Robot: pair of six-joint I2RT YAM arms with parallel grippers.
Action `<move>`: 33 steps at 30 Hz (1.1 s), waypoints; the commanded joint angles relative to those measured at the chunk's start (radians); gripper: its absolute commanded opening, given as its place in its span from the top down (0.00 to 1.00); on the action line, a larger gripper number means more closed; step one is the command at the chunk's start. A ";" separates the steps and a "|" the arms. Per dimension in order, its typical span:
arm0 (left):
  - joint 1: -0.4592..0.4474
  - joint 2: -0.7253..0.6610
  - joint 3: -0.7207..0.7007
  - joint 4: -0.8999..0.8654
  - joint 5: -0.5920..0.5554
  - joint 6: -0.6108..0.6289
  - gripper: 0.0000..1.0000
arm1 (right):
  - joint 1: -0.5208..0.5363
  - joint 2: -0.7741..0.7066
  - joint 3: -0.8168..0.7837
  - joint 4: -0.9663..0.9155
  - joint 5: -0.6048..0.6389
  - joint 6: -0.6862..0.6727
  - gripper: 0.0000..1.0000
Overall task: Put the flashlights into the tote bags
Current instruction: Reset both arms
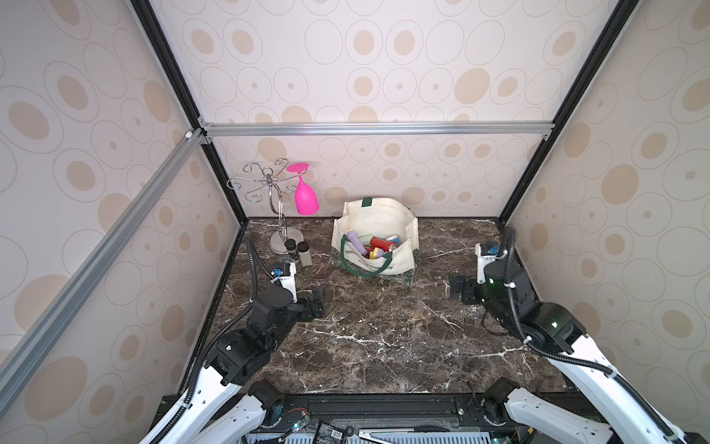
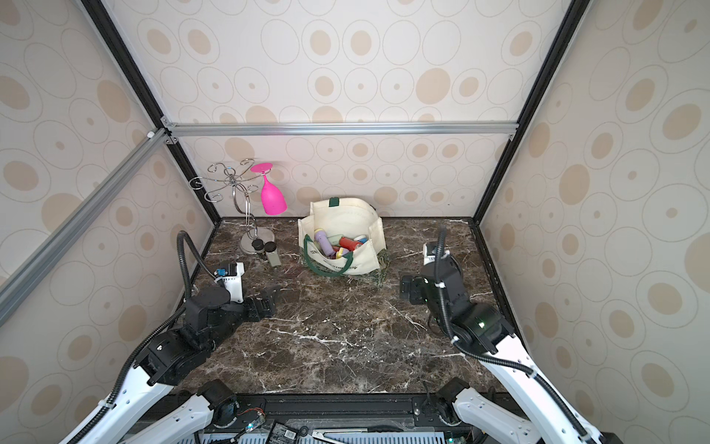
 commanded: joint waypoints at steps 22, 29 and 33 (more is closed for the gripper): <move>0.091 0.223 -0.352 0.536 -0.387 0.261 0.00 | -0.323 -0.132 -0.669 0.652 0.032 -0.335 0.00; 0.116 0.172 -0.463 0.652 -0.459 0.315 0.00 | -0.355 0.008 -0.703 0.782 -0.019 -0.352 0.00; 0.173 0.156 -0.527 0.786 -0.439 0.408 0.00 | -0.358 0.089 -0.727 0.902 -0.064 -0.318 0.00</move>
